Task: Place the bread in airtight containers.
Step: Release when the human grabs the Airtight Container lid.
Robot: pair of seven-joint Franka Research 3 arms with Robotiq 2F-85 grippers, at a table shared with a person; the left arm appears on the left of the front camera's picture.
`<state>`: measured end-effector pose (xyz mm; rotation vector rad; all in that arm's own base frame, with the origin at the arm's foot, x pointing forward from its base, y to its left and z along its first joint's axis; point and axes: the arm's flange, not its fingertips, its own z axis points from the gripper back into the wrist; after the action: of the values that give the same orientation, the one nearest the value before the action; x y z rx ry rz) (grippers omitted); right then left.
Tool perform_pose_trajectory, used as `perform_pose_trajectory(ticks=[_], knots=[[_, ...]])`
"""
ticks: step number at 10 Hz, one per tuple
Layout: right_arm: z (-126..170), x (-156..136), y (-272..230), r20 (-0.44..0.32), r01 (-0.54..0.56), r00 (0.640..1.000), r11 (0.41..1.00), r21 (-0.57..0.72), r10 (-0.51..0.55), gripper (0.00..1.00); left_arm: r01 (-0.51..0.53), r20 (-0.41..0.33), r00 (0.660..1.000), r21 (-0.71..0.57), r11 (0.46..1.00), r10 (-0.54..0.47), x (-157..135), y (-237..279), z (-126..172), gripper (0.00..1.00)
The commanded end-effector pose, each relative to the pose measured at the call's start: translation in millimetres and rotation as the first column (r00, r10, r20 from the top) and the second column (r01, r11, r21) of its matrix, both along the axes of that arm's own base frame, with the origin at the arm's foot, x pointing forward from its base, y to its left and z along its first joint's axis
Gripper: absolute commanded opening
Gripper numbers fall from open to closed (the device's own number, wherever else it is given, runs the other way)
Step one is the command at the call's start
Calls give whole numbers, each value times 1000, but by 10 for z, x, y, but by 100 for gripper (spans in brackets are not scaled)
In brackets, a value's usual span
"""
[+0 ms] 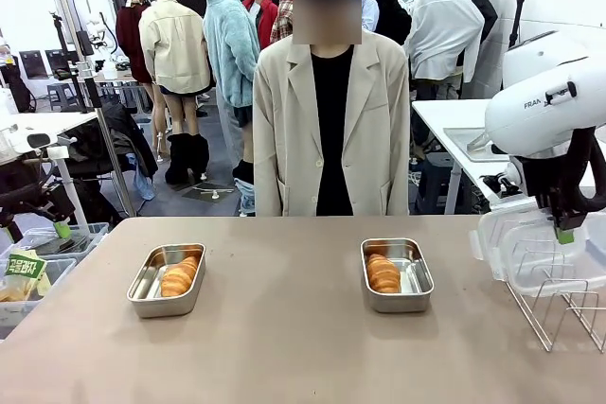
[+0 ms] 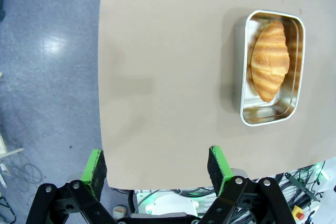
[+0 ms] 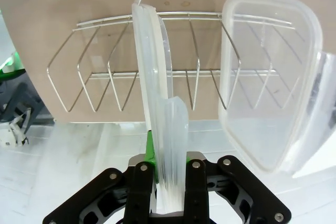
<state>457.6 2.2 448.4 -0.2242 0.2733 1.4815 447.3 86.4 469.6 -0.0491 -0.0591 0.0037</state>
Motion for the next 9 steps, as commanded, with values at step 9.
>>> perform_pose_trajectory(ticks=[9], knots=[[1723, -296, 1157, 682, -477, 683, 867, 146, 260, 0, -19, 12, 1000, 12, 1000, 19, 0, 1, -10, 100]])
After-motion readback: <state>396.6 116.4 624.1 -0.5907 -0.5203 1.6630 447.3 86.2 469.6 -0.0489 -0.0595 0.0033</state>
